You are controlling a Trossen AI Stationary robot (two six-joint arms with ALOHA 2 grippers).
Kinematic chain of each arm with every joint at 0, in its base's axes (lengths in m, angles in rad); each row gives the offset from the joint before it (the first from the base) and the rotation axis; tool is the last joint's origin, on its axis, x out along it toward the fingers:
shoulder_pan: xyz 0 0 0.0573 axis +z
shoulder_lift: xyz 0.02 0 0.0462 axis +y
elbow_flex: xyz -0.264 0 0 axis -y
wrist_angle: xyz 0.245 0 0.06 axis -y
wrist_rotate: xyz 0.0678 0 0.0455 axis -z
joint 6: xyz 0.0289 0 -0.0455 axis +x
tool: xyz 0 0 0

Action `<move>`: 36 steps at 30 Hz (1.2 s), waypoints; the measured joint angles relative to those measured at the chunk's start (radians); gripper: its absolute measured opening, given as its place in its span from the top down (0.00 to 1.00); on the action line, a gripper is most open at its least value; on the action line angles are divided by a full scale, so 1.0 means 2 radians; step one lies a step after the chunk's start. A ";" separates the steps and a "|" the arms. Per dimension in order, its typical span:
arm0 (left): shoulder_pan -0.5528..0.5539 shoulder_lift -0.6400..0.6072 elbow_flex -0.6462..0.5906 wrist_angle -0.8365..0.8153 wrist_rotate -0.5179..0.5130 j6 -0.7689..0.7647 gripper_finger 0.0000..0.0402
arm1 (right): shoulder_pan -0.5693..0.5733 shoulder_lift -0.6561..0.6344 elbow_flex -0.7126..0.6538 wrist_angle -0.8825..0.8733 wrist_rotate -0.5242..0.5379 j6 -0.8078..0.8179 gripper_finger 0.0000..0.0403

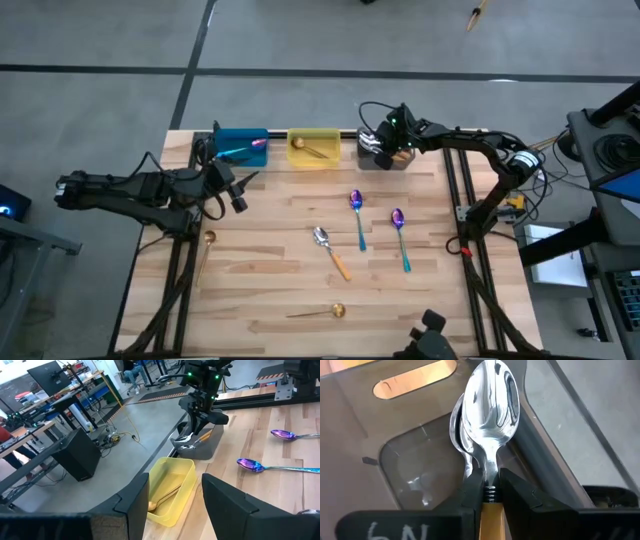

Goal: Sort silverware by color (type)
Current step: Put the yellow spoon into the black bin, then put the gold spoon into the yellow bin

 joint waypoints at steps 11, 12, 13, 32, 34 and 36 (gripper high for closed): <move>0.000 0.000 0.000 -0.001 0.000 -0.003 0.59 | 0.000 -0.002 0.006 -0.001 0.000 0.026 0.71; 0.000 0.000 0.000 -0.001 0.000 -0.006 0.59 | 0.000 -0.004 0.010 -0.001 0.000 0.033 0.71; 0.000 0.000 0.000 -0.001 0.000 -0.009 0.59 | 0.000 -0.006 0.015 -0.003 -0.001 0.039 0.72; 0.001 0.065 0.000 -0.168 0.041 -0.299 0.59 | 0.113 -0.111 0.037 0.020 0.000 0.111 0.78; 0.001 0.084 0.000 -0.186 0.071 -0.329 0.59 | 0.127 -0.112 0.037 0.027 0.000 0.115 0.78; 0.001 0.103 0.000 -0.207 0.108 -0.363 0.59 | 0.141 -0.112 0.037 0.031 0.000 0.116 0.78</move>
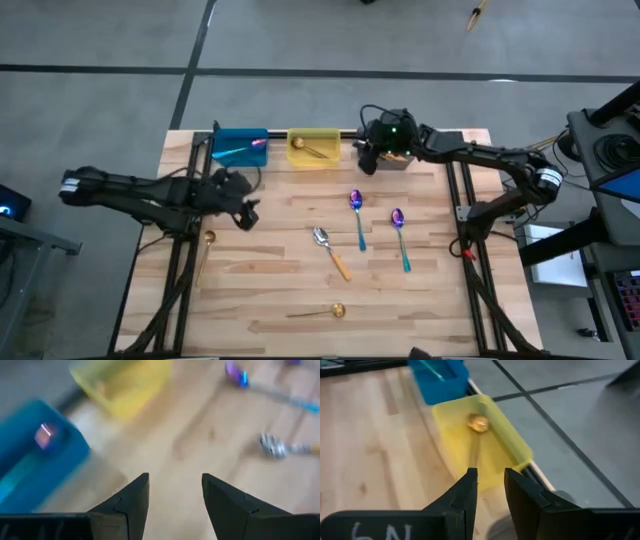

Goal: Sort silverware by color (type)
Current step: Put the gold spoon into the yellow bin

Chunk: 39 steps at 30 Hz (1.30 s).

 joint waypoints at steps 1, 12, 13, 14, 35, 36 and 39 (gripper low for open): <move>0.000 0.009 0.000 -0.012 0.021 -0.020 0.59 | 0.006 0.000 0.000 0.000 0.000 0.000 0.78; -0.039 0.121 0.000 -0.203 0.224 -0.257 0.60 | 0.050 0.000 0.000 0.002 0.030 -0.007 0.78; -0.048 0.131 0.000 -0.215 0.232 -0.273 0.61 | 0.052 0.000 0.000 0.002 0.030 -0.007 0.78; -0.058 0.141 0.000 -0.223 0.237 -0.287 0.61 | 0.054 0.000 0.000 0.002 0.031 -0.007 0.78; -0.180 0.301 -0.028 -0.227 0.251 -0.438 0.77 | 0.057 0.000 -0.001 0.062 0.034 -0.021 0.78; -0.180 0.306 -0.028 -0.228 0.250 -0.438 0.78 | 0.057 0.000 -0.001 0.065 0.035 -0.021 0.78; -0.180 0.327 -0.028 -0.227 0.250 -0.440 0.81 | 0.057 0.000 -0.001 0.066 0.038 -0.026 0.78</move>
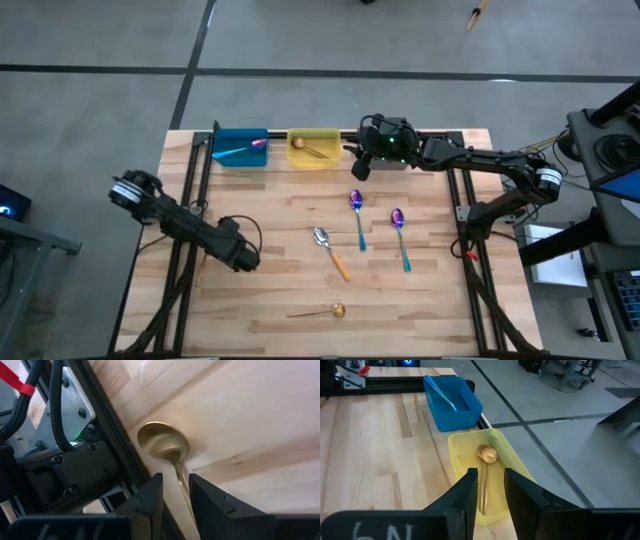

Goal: Sort silverware by color (type)
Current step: Put the gold spoon into the yellow bin

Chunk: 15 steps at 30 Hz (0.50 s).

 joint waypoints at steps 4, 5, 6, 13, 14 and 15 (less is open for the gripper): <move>0.000 0.028 0.000 -0.001 0.005 0.001 0.85 | 0.000 0.000 0.000 0.000 0.001 -0.002 0.79; 0.000 0.033 0.000 -0.001 0.008 0.001 0.86 | 0.000 0.000 0.000 0.000 0.001 -0.002 0.79; -0.001 0.036 0.000 -0.001 0.012 0.001 0.88 | 0.000 0.000 0.000 0.000 0.001 -0.003 0.79; -0.008 0.063 -0.004 0.014 0.041 0.003 0.99 | 0.000 0.000 0.000 0.000 0.001 -0.019 0.79; -0.008 0.066 -0.004 0.016 0.042 0.003 0.99 | 0.000 0.000 0.000 0.000 0.001 -0.019 0.79; -0.008 0.069 -0.004 0.019 0.042 0.003 0.99 | 0.000 0.000 0.000 0.000 0.001 -0.019 0.79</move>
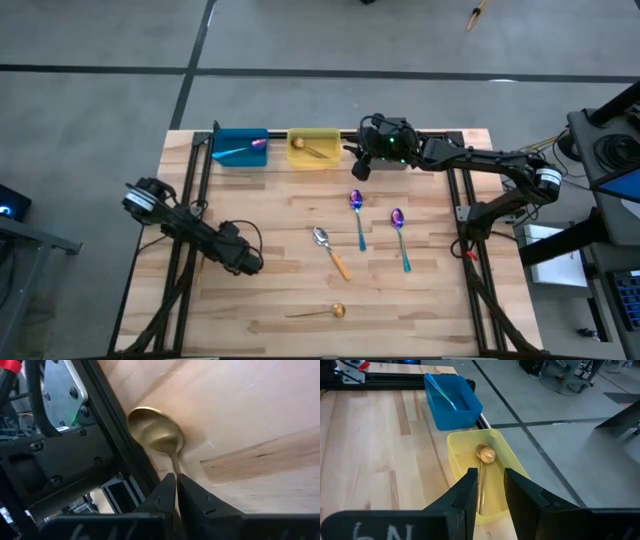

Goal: Sort silverware by color (type)
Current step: Put the gold spoon into the yellow bin

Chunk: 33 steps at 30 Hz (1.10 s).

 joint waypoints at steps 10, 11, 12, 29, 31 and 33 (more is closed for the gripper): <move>0.000 0.002 0.004 0.034 0.001 0.009 1.00 | 0.000 0.000 0.000 0.000 0.000 0.000 0.79; 0.000 0.002 0.007 0.035 0.001 0.011 1.00 | 0.000 0.000 0.000 0.000 0.000 0.000 0.79; 0.000 0.002 0.011 0.034 0.001 0.012 1.00 | 0.000 0.000 0.000 0.000 0.000 0.000 0.79; 0.000 0.046 0.008 -0.026 0.001 0.022 1.00 | 0.000 0.000 0.000 0.004 0.000 0.000 0.79; 0.001 0.058 0.006 -0.019 -0.001 0.033 1.00 | 0.000 0.000 0.000 0.004 0.000 0.000 0.79; 0.001 0.063 0.004 -0.014 -0.001 0.035 1.00 | 0.000 0.000 0.000 0.004 0.000 -0.001 0.79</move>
